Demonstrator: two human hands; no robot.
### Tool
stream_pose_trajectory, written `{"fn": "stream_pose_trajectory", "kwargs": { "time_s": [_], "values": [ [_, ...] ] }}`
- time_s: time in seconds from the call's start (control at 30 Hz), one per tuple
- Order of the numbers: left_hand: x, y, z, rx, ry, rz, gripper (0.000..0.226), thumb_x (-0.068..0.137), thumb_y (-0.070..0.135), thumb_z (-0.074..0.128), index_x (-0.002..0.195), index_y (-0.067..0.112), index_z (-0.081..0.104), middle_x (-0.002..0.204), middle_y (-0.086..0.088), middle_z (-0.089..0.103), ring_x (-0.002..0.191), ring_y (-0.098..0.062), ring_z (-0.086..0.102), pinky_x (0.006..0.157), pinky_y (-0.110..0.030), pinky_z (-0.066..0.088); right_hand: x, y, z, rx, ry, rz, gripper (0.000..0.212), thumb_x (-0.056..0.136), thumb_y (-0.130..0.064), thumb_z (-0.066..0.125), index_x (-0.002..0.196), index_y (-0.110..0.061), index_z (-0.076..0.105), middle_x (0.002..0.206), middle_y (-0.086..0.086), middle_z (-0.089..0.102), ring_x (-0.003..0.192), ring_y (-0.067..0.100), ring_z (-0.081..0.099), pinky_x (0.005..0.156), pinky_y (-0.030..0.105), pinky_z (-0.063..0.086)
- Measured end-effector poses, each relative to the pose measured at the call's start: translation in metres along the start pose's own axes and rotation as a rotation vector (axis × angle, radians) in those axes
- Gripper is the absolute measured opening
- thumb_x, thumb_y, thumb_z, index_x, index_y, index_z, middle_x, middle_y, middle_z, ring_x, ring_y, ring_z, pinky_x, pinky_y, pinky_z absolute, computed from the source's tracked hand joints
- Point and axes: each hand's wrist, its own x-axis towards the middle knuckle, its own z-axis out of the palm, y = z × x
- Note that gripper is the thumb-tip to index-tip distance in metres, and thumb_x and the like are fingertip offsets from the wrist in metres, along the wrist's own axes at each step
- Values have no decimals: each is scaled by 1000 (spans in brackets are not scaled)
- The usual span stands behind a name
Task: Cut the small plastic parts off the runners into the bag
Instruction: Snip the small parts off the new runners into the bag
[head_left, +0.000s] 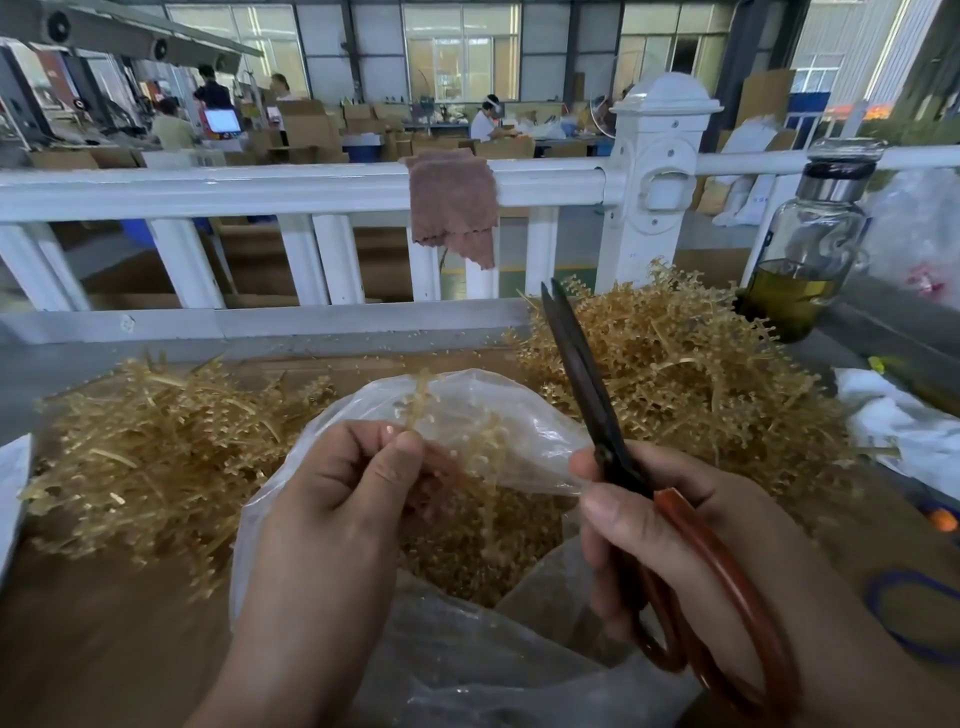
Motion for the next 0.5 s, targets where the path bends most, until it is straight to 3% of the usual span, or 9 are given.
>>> {"fn": "stream_pose_trajectory", "kwargs": {
  "time_s": [0.07,0.13,0.2,0.33,0.43,0.5],
  "values": [
    [-1,0,2,-104,-33,-59,21,86,40,62,81,21,70,94,-11,78,87,-30,76,71,-41,59,2,6,2,79,1,-25,63,65,-75,78,114,-36,67,78,14,72,64,37,71,53,37,54],
    [-2,2,3,-182,-51,-100,20,86,38,62,81,20,69,94,-16,77,86,-33,76,64,-35,59,4,13,2,99,27,-48,62,66,-74,78,117,-40,65,85,13,74,74,37,74,66,57,58],
    [-1,3,4,-259,-72,-137,18,88,31,61,84,14,68,94,-20,76,84,-33,77,59,-30,58,4,17,2,91,25,-59,59,69,-72,78,118,-42,63,88,11,75,78,36,75,72,62,57],
    [-1,8,4,-348,-96,-195,16,81,24,64,84,8,59,87,-19,76,76,-27,77,51,-27,56,5,18,1,53,15,-103,51,76,-63,79,119,-41,63,88,10,75,76,34,75,65,53,60],
    [-2,12,4,-403,-142,-187,6,74,17,68,71,17,63,87,-19,75,72,-25,76,50,-26,56,5,16,2,18,15,-135,46,77,-61,78,117,-43,62,86,8,75,71,31,75,61,39,59],
    [-2,12,4,-394,-163,-149,15,70,12,74,65,22,64,89,-19,75,71,-24,76,51,-26,56,5,15,2,25,24,-136,46,76,-62,78,115,-44,63,83,8,75,68,30,74,59,34,57]
  ]
}}
